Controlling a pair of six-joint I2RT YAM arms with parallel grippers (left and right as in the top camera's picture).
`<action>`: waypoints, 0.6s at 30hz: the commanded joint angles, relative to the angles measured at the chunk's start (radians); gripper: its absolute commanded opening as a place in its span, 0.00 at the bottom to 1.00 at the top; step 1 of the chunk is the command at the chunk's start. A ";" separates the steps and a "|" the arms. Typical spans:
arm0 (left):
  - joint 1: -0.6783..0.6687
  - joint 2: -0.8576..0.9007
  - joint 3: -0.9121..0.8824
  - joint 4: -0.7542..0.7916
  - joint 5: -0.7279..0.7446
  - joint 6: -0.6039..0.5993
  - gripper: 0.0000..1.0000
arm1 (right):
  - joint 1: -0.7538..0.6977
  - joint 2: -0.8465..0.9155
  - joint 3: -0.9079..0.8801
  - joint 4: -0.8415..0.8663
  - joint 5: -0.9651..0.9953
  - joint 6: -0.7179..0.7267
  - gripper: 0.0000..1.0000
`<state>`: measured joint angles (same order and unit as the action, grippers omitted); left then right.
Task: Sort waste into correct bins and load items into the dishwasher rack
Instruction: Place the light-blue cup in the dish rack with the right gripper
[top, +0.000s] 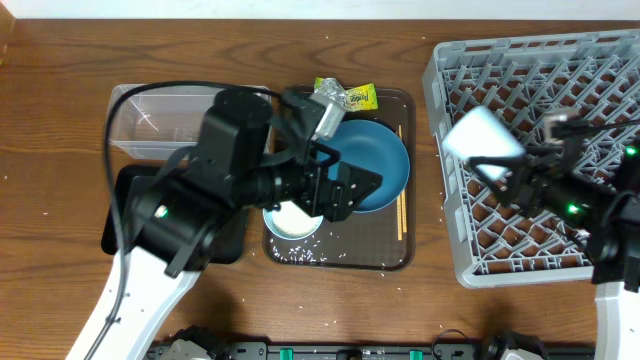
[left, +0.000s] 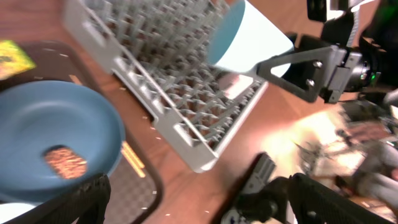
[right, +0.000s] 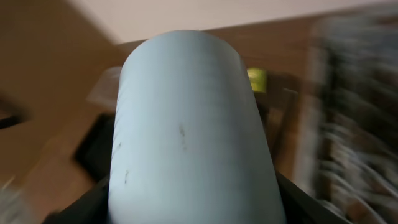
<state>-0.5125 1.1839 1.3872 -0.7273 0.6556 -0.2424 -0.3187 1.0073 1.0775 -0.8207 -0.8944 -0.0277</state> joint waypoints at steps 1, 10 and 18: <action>-0.001 -0.018 0.006 -0.026 -0.125 0.005 0.92 | -0.095 -0.003 0.007 -0.033 0.158 0.042 0.48; -0.002 -0.012 0.006 -0.057 -0.150 0.012 0.92 | -0.160 -0.003 0.007 -0.062 0.234 0.087 0.47; -0.002 -0.015 0.006 -0.084 -0.151 0.013 0.91 | -0.267 0.010 0.007 -0.061 0.634 0.340 0.47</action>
<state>-0.5125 1.1740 1.3872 -0.8082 0.5159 -0.2390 -0.5354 1.0084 1.0775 -0.8818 -0.4625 0.1810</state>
